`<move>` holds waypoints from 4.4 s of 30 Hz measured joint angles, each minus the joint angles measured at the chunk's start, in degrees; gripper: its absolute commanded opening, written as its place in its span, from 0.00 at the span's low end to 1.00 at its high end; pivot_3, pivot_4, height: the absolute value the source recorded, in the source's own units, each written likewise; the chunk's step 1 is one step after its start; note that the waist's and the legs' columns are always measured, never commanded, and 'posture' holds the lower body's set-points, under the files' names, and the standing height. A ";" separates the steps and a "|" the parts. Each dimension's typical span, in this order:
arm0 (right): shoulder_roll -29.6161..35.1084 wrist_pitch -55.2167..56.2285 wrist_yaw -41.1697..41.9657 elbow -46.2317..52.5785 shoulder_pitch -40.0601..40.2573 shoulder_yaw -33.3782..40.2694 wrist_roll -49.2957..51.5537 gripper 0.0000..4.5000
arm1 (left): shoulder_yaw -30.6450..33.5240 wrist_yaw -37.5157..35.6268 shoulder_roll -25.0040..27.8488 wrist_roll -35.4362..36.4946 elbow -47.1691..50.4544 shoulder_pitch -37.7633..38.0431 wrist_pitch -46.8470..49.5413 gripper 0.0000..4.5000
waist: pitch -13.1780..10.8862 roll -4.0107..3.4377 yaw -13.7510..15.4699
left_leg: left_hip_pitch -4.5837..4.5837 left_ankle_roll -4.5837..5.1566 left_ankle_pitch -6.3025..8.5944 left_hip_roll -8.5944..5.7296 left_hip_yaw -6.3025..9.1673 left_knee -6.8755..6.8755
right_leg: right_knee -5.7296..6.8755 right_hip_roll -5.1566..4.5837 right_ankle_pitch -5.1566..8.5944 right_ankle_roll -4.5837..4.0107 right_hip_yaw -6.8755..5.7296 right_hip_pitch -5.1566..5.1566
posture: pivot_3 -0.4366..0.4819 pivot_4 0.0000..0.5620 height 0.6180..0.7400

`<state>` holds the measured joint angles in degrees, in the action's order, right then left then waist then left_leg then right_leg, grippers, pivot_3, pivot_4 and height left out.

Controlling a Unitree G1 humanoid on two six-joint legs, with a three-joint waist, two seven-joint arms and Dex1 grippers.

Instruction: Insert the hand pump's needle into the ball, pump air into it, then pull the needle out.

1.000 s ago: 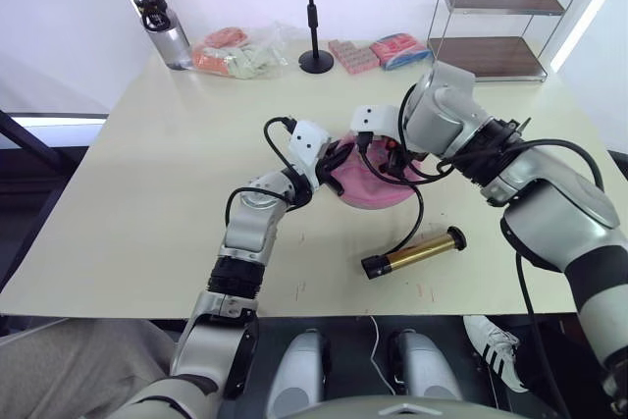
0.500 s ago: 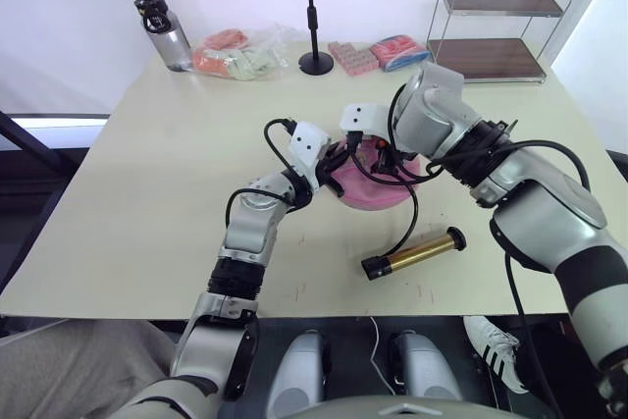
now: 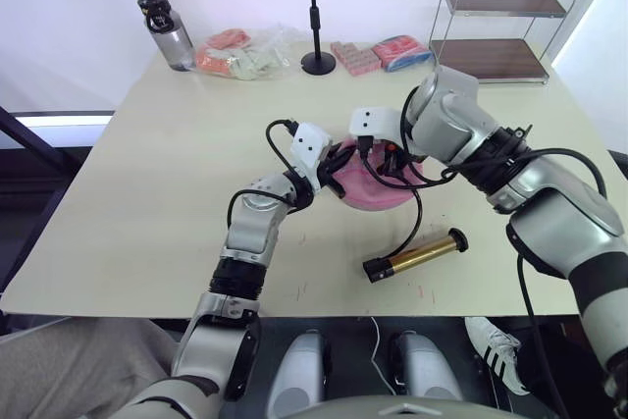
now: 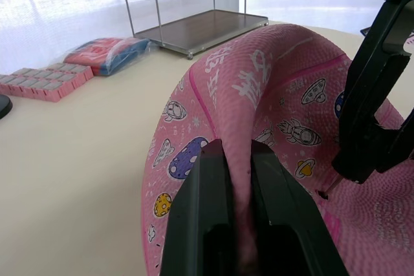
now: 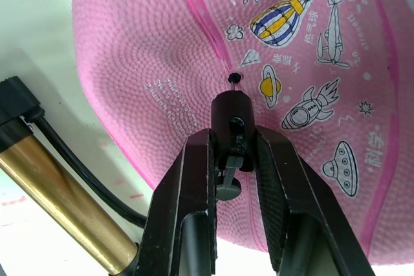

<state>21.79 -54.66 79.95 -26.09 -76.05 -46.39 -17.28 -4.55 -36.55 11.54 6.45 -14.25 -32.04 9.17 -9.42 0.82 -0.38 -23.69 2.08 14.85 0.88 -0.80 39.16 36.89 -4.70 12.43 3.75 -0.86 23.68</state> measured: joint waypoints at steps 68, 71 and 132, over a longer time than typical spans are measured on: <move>10.93 -0.10 -21.41 23.77 22.69 26.12 21.40 0.51 | -0.56 -1.04 -1.10 -0.11 -3.28 -1.74 -2.02 0.00 | -0.10 -0.16 1.26 | -0.12 0.02 0.00 -0.17 0.16 -0.01 | -0.09 -0.16 0.00 0.02 -0.14 -0.02 | 0.48 0.27 1.00; 10.82 -0.57 -21.62 23.75 22.68 26.10 21.97 0.51 | -0.56 -1.04 -1.08 -0.10 -3.28 -1.73 -2.02 0.00 | -0.10 -0.16 1.26 | -0.12 0.02 0.00 -0.17 0.16 -0.01 | -0.08 -0.16 0.00 0.02 -0.14 -0.02 | 0.48 0.27 1.00; 9.67 2.34 -16.50 15.25 11.69 8.40 14.03 0.01 | -0.55 -0.93 -1.15 -0.21 -3.41 -1.34 -2.29 0.00 | -0.07 -0.19 1.16 | -0.04 0.02 0.00 -0.18 0.22 -0.01 | -0.09 -0.16 0.01 0.02 -0.21 -0.10 | 0.48 0.27 1.00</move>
<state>31.46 -52.31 63.45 -10.84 -64.36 -38.00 -3.25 -5.10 -37.48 10.39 6.24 -17.66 -33.38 6.88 -9.48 0.63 0.78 -23.74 2.10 14.85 0.70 -0.58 39.15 36.80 -4.86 12.44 3.77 -1.07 23.58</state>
